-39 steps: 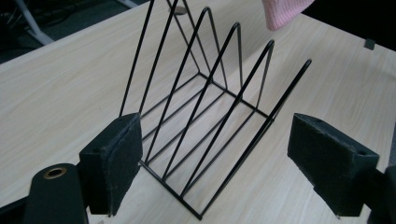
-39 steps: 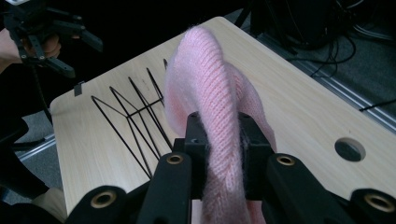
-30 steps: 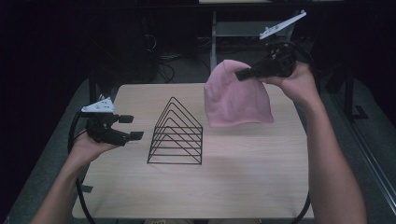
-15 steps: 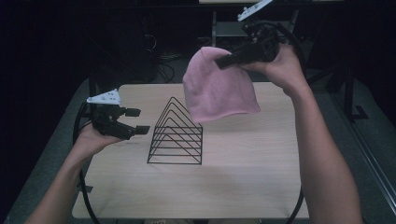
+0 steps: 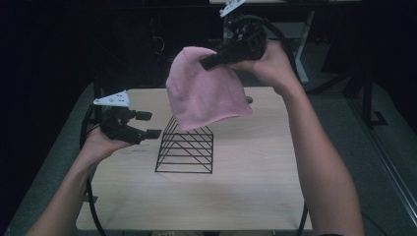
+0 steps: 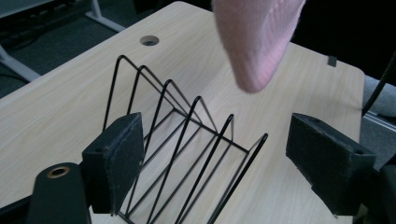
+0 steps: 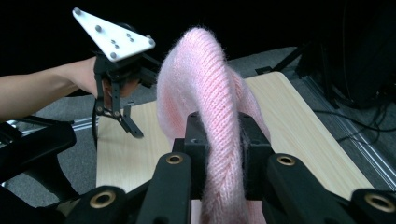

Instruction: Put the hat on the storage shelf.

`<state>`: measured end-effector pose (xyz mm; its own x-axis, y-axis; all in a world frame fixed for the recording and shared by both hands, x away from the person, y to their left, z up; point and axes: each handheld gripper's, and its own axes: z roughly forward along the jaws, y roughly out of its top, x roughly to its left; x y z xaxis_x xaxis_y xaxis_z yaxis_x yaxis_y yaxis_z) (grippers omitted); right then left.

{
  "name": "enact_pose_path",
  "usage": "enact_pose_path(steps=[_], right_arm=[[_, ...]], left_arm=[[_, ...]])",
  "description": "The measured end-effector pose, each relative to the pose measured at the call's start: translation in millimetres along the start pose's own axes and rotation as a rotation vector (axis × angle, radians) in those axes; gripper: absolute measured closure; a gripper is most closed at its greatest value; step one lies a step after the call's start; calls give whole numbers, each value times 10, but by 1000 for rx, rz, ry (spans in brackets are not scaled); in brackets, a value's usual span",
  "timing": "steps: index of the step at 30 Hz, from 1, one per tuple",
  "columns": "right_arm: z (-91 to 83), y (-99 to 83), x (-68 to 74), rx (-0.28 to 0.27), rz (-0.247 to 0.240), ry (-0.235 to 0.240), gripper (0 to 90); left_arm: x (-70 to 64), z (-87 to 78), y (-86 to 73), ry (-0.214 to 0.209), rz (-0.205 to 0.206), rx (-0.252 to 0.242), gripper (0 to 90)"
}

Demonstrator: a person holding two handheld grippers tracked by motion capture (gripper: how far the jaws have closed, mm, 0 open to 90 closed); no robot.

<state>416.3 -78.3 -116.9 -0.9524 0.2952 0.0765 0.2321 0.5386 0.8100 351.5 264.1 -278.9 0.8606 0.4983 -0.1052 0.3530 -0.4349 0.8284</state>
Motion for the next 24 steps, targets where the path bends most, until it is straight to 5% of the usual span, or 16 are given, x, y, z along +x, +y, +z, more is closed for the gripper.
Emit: enact_pose_path(steps=[17,22,24], right_arm=[[301,248,135,-24,-58,62,768],[421,283,169,-32,-68,86,768],[465,297,180,-27,-74,91,768]], left_arm=[[37,-4,-21,-75,-40,1,343],[67,14,-52,-103,-52,16,478],[86,14,-75,-136,-61,26,602]])
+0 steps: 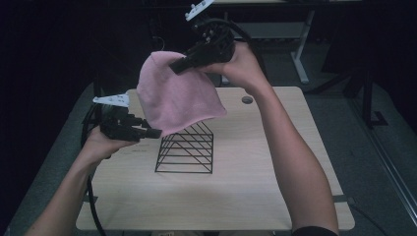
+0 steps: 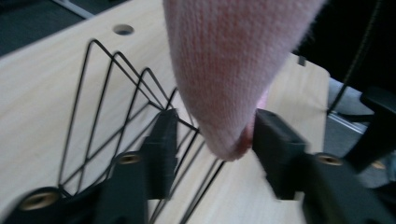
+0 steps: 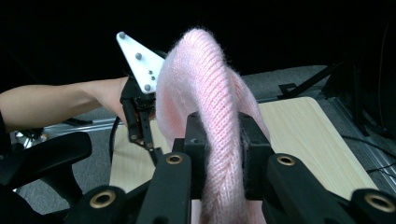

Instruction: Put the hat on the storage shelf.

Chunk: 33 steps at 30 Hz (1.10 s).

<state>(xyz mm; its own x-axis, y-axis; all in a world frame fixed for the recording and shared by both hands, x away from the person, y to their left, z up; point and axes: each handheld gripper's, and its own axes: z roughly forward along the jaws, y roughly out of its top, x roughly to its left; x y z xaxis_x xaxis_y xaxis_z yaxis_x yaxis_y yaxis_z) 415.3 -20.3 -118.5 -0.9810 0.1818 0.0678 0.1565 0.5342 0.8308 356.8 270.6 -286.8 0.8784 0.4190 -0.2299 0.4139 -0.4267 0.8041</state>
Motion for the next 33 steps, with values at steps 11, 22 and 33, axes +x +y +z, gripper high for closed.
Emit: enact_pose_path(steps=[11,22,33], right_arm=[[137,-134,-38,23,25,-20,768],[225,-396,-195,29,93,-27,767],[224,-594,-183,19,117,-16,764]], left_arm=[[21,-60,-86,-35,0,57,829],[114,74,-107,15,3,128,831],[165,207,-117,42,6,172,831]])
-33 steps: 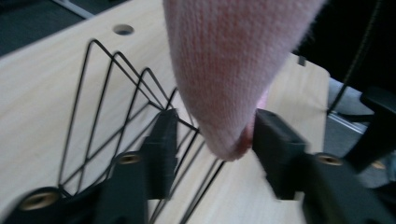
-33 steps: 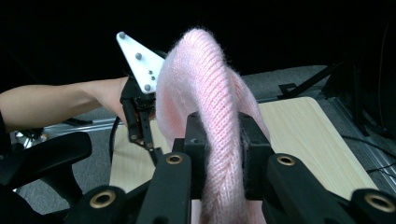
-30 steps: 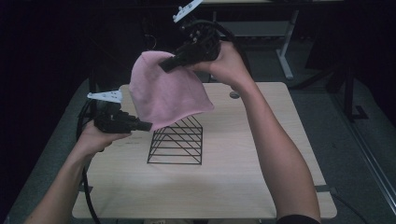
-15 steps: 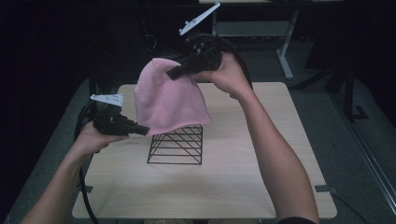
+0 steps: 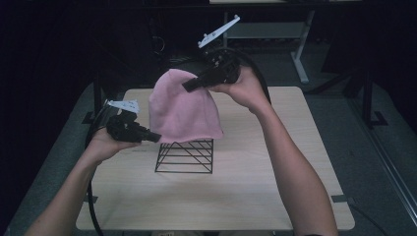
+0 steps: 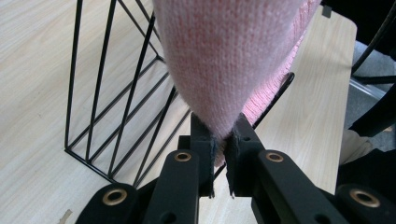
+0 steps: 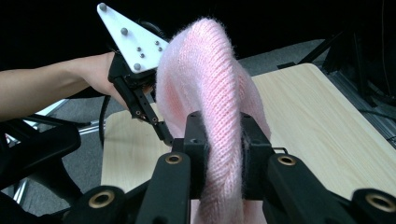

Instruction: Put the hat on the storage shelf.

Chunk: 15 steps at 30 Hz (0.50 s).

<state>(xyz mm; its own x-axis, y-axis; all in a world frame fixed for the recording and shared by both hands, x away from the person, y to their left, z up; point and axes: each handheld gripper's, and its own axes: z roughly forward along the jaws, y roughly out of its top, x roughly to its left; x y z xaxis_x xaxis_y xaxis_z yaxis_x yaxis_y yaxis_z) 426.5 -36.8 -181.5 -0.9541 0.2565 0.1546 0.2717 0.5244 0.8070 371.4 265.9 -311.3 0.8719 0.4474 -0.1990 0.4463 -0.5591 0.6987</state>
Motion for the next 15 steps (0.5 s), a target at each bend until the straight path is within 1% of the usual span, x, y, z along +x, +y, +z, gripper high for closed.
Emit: enact_pose_path(steps=[1,2,3,4,5,6,8,9,10,12,14,15], right_arm=[[0,-12,0,-2,2,-1,764],[6,-32,-2,-4,10,5,765],[13,-47,-3,-5,11,10,765],[19,-58,-3,-6,13,9,764],[30,-77,-9,-7,8,9,764],[37,-86,-4,-9,15,16,764],[56,-107,-9,-7,4,16,764],[69,-114,-2,-7,15,25,763],[85,-124,-7,-2,8,28,763],[125,-140,1,1,11,35,760],[163,-155,2,-1,13,51,759],[178,-164,1,-2,8,59,759]], left_arm=[[4,7,0,6,8,6,831],[-4,12,-4,5,0,14,831],[-3,13,-7,9,3,17,831],[-1,11,-15,14,6,19,831],[-2,10,-26,12,-1,13,831],[9,4,-48,13,-1,16,831],[24,2,-90,12,-7,12,831],[31,1,-116,13,-6,11,831],[38,2,-140,13,-10,11,831],[43,2,-175,19,-14,18,831],[48,0,-207,25,-11,23,832],[45,-1,-222,29,-17,24,833]])
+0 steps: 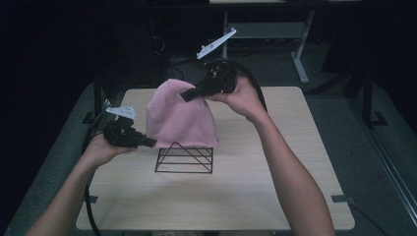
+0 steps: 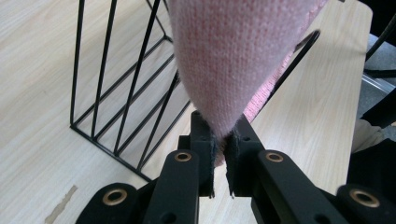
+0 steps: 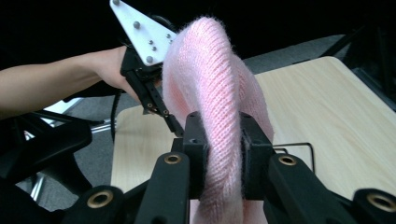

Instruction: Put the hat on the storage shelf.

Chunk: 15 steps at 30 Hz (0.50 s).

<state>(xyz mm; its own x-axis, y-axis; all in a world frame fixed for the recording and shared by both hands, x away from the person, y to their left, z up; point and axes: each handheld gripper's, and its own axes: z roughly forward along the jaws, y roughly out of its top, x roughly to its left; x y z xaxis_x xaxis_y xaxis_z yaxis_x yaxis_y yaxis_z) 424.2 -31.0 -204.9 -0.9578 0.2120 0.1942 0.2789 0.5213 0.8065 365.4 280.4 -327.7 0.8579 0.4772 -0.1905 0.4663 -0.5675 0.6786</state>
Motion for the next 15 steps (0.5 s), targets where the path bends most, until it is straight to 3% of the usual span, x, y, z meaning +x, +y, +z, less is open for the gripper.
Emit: enact_pose_path(steps=[8,15], right_arm=[[136,-91,26,0,1,41,753],[238,-276,18,11,13,65,749]], left_arm=[[24,19,-127,30,-3,12,835],[18,102,-243,39,-2,24,835]])
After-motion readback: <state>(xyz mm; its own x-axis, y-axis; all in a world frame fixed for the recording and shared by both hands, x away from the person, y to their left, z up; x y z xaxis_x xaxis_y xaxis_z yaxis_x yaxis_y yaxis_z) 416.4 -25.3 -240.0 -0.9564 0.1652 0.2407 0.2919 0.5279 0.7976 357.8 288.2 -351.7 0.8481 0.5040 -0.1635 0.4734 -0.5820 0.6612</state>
